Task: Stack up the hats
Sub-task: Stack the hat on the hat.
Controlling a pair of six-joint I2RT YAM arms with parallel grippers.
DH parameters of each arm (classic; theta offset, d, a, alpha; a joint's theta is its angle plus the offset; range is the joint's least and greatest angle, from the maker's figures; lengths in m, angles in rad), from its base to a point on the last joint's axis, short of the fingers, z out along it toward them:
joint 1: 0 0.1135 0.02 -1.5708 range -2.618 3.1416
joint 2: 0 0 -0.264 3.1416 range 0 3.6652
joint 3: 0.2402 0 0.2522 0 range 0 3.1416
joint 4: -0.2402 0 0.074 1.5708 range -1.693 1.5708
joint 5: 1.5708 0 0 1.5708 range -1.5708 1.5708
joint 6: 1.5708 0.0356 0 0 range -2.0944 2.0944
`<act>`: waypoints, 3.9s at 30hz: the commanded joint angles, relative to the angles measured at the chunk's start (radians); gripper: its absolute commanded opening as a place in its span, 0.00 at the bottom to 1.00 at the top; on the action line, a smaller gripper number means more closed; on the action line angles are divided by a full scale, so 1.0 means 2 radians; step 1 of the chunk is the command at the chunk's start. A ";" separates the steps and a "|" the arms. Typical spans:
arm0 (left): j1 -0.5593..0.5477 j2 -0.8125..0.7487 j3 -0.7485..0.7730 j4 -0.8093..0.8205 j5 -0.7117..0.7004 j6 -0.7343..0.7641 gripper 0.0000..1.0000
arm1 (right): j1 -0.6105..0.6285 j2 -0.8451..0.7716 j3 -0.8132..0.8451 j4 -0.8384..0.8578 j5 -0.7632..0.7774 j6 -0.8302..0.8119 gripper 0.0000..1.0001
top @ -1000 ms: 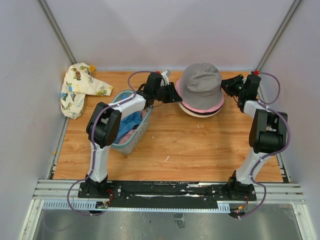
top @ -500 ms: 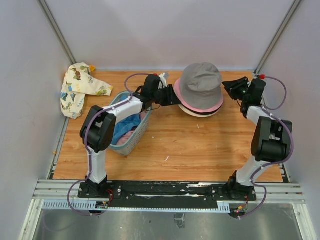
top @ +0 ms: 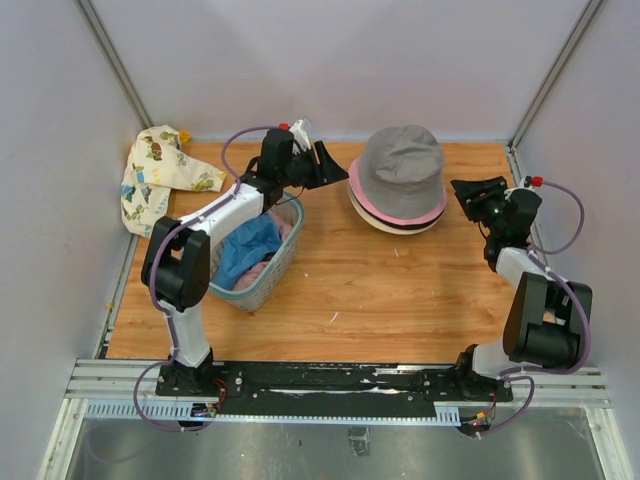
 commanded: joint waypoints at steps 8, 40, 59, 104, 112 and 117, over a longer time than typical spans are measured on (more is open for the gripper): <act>0.025 0.120 0.082 0.212 0.100 -0.117 0.54 | 0.013 -0.095 -0.086 0.052 -0.005 0.026 0.47; 0.027 0.271 0.223 0.282 0.105 -0.209 0.59 | 0.051 -0.054 -0.125 0.124 0.007 0.048 0.48; 0.018 0.303 0.244 0.317 0.114 -0.238 0.54 | 0.055 0.029 -0.113 0.205 0.005 0.076 0.48; 0.009 0.206 0.142 0.094 0.037 -0.075 0.07 | 0.034 0.077 -0.090 0.242 -0.007 0.095 0.00; 0.003 0.219 0.168 0.021 0.029 -0.032 0.06 | 0.026 0.079 -0.091 0.196 -0.007 0.071 0.01; 0.002 0.221 0.171 0.005 0.026 -0.023 0.06 | 0.026 0.083 -0.086 0.186 -0.008 0.064 0.01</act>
